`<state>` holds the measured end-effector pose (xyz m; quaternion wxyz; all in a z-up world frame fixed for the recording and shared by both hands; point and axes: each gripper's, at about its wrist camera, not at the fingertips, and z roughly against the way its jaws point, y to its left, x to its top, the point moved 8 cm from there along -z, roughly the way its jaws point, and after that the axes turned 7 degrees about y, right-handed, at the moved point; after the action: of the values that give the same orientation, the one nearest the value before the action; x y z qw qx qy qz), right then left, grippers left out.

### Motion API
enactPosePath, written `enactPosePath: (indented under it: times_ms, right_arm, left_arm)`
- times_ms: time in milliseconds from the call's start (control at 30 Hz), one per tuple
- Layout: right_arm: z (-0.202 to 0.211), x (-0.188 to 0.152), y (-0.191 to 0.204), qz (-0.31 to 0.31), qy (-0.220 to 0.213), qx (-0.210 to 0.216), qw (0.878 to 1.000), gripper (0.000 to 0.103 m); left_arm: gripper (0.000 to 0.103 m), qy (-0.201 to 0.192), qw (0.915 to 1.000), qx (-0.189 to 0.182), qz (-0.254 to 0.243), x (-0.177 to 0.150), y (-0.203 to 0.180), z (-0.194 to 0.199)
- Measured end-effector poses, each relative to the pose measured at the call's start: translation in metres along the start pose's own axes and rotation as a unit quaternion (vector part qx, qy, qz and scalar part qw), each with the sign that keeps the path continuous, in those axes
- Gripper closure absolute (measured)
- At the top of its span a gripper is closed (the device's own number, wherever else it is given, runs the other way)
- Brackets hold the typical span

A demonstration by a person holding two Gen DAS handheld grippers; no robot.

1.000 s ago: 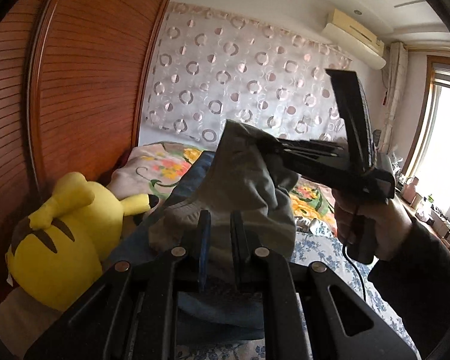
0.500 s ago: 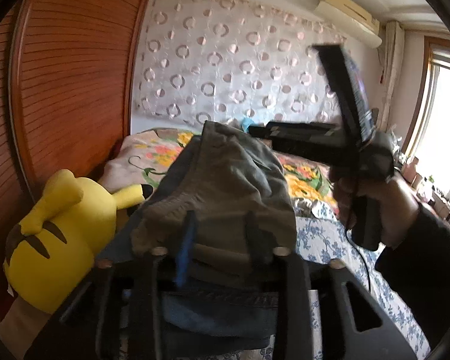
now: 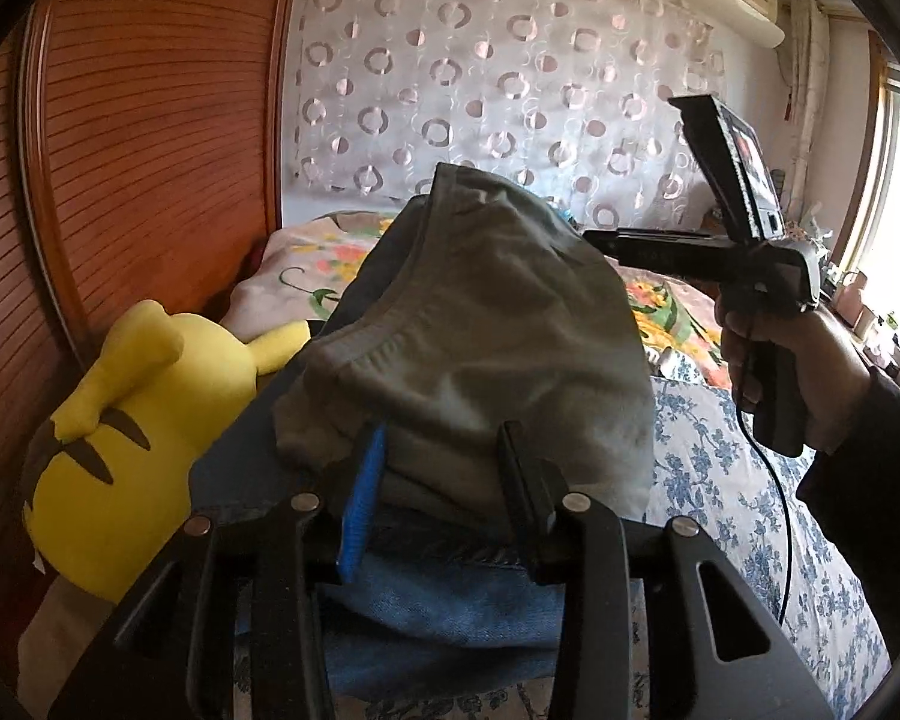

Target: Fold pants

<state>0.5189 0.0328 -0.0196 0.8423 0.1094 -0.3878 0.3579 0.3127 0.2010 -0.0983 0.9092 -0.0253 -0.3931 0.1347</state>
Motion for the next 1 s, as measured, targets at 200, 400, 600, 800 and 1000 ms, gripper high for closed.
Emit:
enactPosePath:
  times_ms: [200, 400, 600, 800, 1000]
  right_arm:
    - [0.028, 0.003, 0.009, -0.028, -0.026, 0.039, 0.998, 0.064]
    - [0.081, -0.016, 0.038, -0.015, -0.049, 0.081, 0.995, 0.064]
    - [0.123, -0.040, 0.055, -0.012, -0.061, 0.095, 0.994, 0.064]
    - [0.160, -0.073, 0.048, -0.017, -0.065, 0.090, 0.994, 0.064]
    - [0.189, -0.094, 0.056, -0.015, -0.069, 0.086, 0.994, 0.064]
  left_arm:
    - [0.063, -0.002, 1.0000, 0.008, -0.003, 0.001, -0.001, 0.007]
    - [0.063, -0.005, 0.9998, 0.017, -0.012, -0.001, -0.003, 0.020]
    - [0.045, -0.012, 0.9996, 0.016, -0.021, -0.005, -0.005, 0.042]
    - [0.018, -0.021, 0.9988, 0.023, -0.039, -0.008, -0.009, 0.066]
    - [0.012, -0.045, 0.9981, 0.026, -0.034, -0.010, -0.010, 0.094]
